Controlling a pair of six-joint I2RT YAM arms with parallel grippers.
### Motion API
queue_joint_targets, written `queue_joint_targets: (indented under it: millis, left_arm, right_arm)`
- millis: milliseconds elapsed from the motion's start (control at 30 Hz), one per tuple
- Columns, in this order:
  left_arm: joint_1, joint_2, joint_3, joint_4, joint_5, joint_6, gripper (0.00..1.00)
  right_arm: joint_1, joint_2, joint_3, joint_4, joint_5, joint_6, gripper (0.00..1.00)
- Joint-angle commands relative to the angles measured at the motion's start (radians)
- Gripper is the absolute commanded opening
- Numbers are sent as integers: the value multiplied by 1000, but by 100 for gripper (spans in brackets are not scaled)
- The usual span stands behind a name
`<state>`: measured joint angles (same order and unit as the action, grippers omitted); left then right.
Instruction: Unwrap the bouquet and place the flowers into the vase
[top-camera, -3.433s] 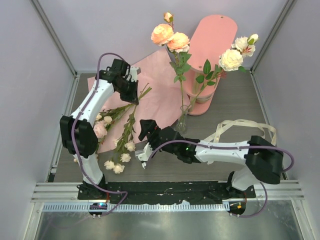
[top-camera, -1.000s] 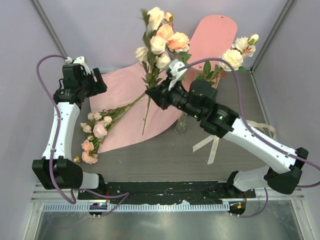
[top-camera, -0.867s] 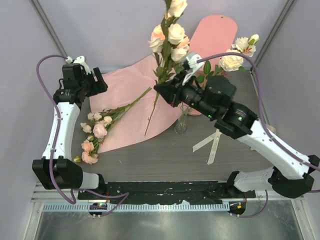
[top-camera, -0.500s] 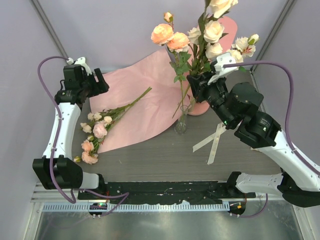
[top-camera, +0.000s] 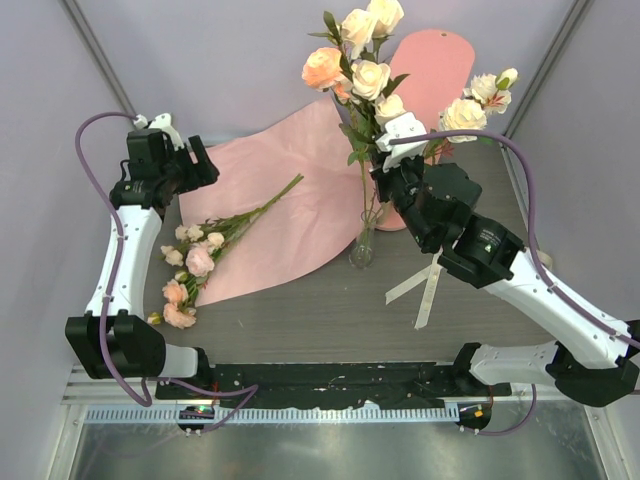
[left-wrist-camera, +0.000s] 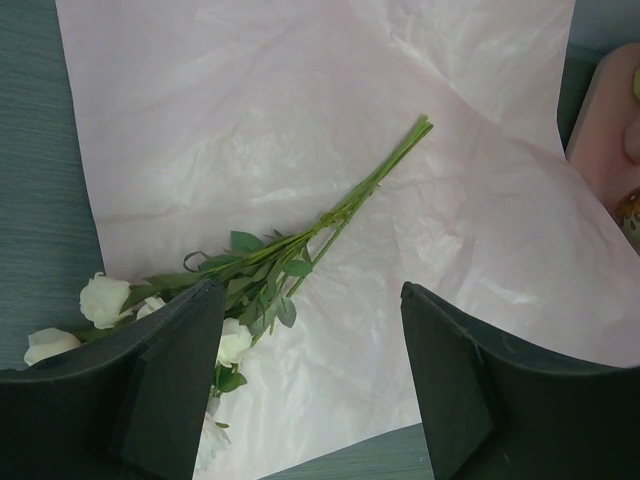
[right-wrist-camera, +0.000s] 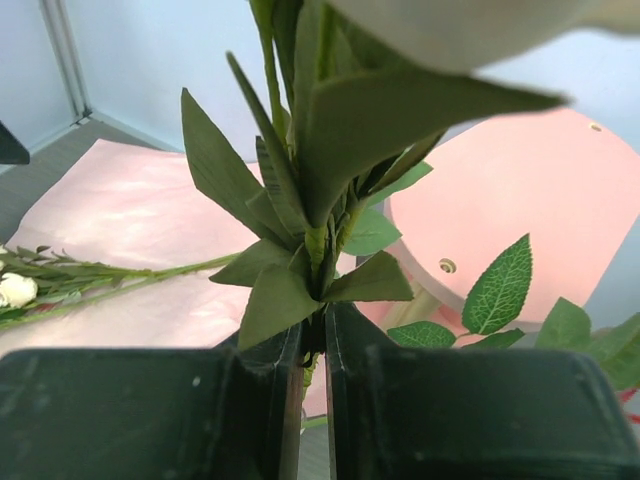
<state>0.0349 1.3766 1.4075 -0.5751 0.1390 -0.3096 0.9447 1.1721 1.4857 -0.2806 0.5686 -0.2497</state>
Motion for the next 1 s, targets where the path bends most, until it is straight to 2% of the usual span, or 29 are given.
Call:
queue_joint_targets:
  millis: [0,267,567,833,967]
  left_arm:
    - [0,-25,-2,54,31,-9,75]
    - [0,-19,-1,54,54,-10,74]
    - [-1,-8,5,52,82,-10,73]
    - [0,-11,5,55,93,-11,73]
    - [-1,-11,5,54,93,-13,73]
  right_arm:
    - [-6,-6,8,106,59,-42,1]
    - [-21,15,-27,169,74,-62,1]
    - [-53,1,-137,264,54,-51,1]
    - [-69,-31,-264,349,42,21,1]
    - [-69,-52,-383,425,47,72,1]
